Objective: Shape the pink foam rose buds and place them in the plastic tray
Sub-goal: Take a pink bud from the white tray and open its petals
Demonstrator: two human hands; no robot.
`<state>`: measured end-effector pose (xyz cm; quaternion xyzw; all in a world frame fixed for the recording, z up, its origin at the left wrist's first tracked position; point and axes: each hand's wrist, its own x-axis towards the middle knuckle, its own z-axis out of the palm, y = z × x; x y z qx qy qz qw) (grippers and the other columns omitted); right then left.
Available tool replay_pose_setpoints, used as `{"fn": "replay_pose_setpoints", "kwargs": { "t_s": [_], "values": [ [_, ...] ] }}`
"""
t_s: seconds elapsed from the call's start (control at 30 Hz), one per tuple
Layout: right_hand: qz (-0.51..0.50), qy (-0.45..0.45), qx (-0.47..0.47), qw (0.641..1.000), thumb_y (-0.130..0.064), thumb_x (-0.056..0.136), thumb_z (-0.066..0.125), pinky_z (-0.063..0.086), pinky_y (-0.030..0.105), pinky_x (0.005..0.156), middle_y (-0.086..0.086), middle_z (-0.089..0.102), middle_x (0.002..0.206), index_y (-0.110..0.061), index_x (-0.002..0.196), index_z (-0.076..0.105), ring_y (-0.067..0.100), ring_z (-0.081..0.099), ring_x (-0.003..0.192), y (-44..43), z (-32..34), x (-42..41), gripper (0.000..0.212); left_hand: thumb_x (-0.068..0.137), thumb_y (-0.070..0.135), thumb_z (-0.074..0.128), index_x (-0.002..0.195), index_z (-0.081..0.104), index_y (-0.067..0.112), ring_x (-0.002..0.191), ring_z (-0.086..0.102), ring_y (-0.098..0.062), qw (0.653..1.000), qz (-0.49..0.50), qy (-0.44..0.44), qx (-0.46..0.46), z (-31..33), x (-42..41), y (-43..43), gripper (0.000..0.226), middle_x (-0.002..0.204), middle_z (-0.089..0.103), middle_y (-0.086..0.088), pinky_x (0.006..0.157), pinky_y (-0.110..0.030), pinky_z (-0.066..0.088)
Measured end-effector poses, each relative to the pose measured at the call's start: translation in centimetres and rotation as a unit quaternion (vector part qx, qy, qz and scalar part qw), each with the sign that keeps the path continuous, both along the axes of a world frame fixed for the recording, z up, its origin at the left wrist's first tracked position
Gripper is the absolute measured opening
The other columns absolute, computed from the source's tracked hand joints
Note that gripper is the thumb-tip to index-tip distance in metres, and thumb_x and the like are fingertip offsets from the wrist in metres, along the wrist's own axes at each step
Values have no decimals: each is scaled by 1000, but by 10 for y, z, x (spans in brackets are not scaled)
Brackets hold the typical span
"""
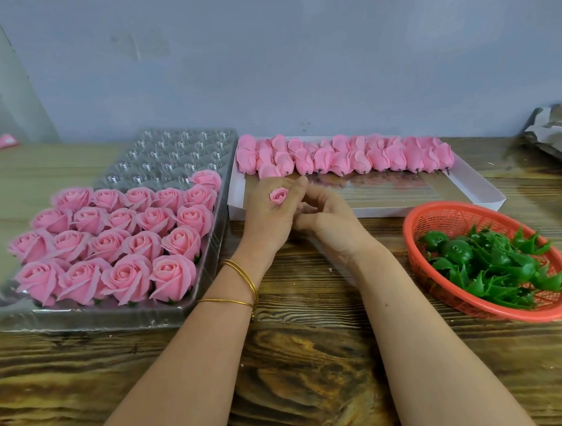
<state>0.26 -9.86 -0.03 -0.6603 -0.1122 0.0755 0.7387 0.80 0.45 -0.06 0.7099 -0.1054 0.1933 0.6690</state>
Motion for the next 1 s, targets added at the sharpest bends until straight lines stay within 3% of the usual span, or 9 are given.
{"fn": "replay_pose_setpoints", "kwargs": {
  "t_s": [0.1,0.17,0.23,0.27,0.33,0.4,0.57,0.67,1.0],
  "values": [
    [-54,11,9,998,3,56,51,46,62,95,35,65,101,1,109,64,48,64,96,-2,2,4,55,89,27,64,60,59,22,72,55,-9,998,41,-21,35,-2,4,1,29,68,62,16,68,-27,44],
    [-93,6,14,996,-1,57,52,49,60,94,35,65,104,-2,105,67,47,64,99,-4,3,5,49,92,23,63,62,62,10,82,55,-20,994,71,-29,77,-6,9,2,33,80,63,-8,76,-32,43],
    [-114,1,31,993,-7,64,58,55,50,90,29,67,102,-3,104,67,39,65,99,-5,6,7,42,94,22,60,65,61,-3,76,54,-22,991,76,-31,102,-8,10,3,38,76,59,-22,70,-35,41],
    [-118,-3,37,992,-11,67,61,56,43,85,26,67,101,-3,105,67,33,66,96,-5,7,6,39,95,22,59,64,60,-2,67,53,-18,991,68,-28,108,-8,8,2,38,69,58,-18,62,-35,40],
    [-114,-13,31,993,-18,72,67,55,33,77,20,69,96,-2,108,67,24,67,90,-3,8,5,39,95,20,59,61,58,16,54,50,-2,993,46,-9,108,-7,6,1,34,57,57,6,51,-24,36],
    [-113,-24,2,993,-22,71,70,54,29,72,17,70,92,-4,108,67,21,67,87,-1,7,3,42,94,20,60,63,57,31,55,53,6,994,34,-1,109,-7,4,-1,33,53,58,18,51,-9,36],
    [-119,-31,-25,992,-22,70,73,55,44,92,25,69,103,-7,107,69,35,65,105,-1,5,2,40,93,22,61,59,54,32,54,50,8,990,40,-23,132,-8,2,-2,37,50,52,15,52,-7,34],
    [-119,-36,-24,992,-13,77,74,51,50,99,25,68,107,-5,107,68,37,63,108,-1,5,2,32,92,21,63,57,51,35,54,50,9,990,40,-27,132,-8,2,-1,40,50,55,23,52,-6,34],
    [-104,-46,-28,993,1,82,72,54,40,97,17,69,100,-1,109,66,21,66,95,-1,6,3,28,89,25,67,54,48,28,51,46,0,989,54,-7,137,-7,1,-3,41,53,51,10,48,-14,34]
  ]
}}
